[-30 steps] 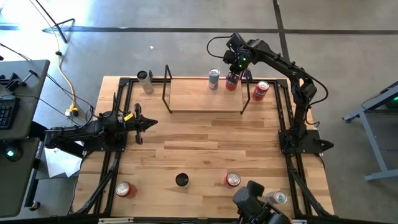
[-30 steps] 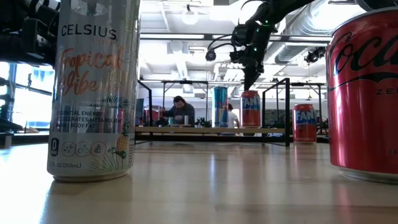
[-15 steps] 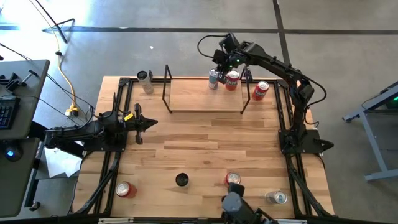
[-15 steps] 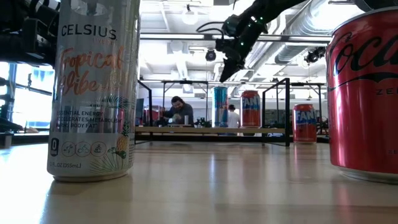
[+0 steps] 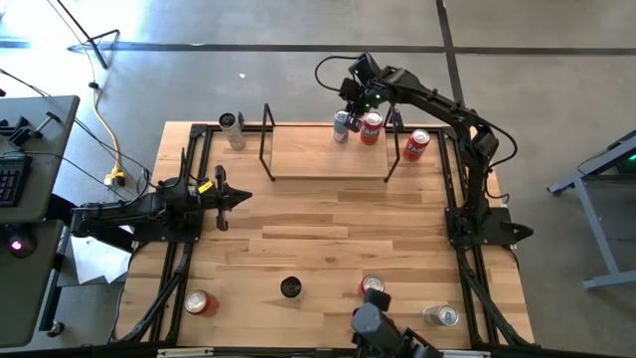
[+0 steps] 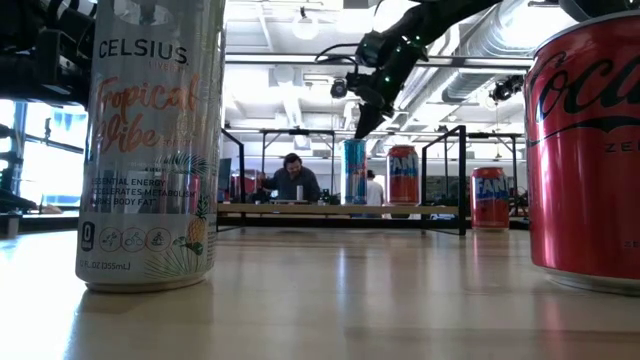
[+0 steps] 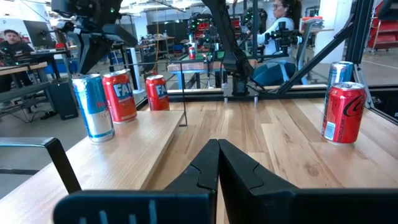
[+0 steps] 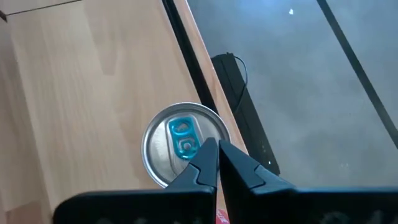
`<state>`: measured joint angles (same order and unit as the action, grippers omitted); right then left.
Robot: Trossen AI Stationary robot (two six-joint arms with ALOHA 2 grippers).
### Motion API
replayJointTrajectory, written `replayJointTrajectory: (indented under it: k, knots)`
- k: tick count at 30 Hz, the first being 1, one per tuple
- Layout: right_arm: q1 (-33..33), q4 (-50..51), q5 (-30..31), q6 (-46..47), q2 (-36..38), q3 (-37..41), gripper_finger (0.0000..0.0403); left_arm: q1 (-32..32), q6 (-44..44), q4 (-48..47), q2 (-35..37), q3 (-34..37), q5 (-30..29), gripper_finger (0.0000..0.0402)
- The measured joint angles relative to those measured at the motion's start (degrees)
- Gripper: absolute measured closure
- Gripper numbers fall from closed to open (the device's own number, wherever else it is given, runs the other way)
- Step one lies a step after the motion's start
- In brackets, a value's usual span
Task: Place canned beverage on shelf
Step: Adjust the soda cans on the shelf
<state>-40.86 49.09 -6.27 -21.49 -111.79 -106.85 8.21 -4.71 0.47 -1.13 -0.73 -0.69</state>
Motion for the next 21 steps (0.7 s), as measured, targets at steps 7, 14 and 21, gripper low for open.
replayJointTrajectory:
  k: [7, 14, 21]
  knots:
    - [0.02, 2.12, 1.77, 2.49, 0.00, 0.00, 0.0403, 0.02, 0.00, 0.00, 0.00, 0.00, 0.02, 0.0401]
    - [0.04, 3.37, 4.59, 4.77, 0.02, -0.09, 0.0403, 0.00, 0.01, 0.00, 0.01, 0.00, 0.00, 0.0401]
    - [0.15, 3.52, 4.54, 5.95, 0.02, -0.09, 0.0403, 0.01, 0.00, -0.02, 0.00, 0.00, 0.00, 0.0401]
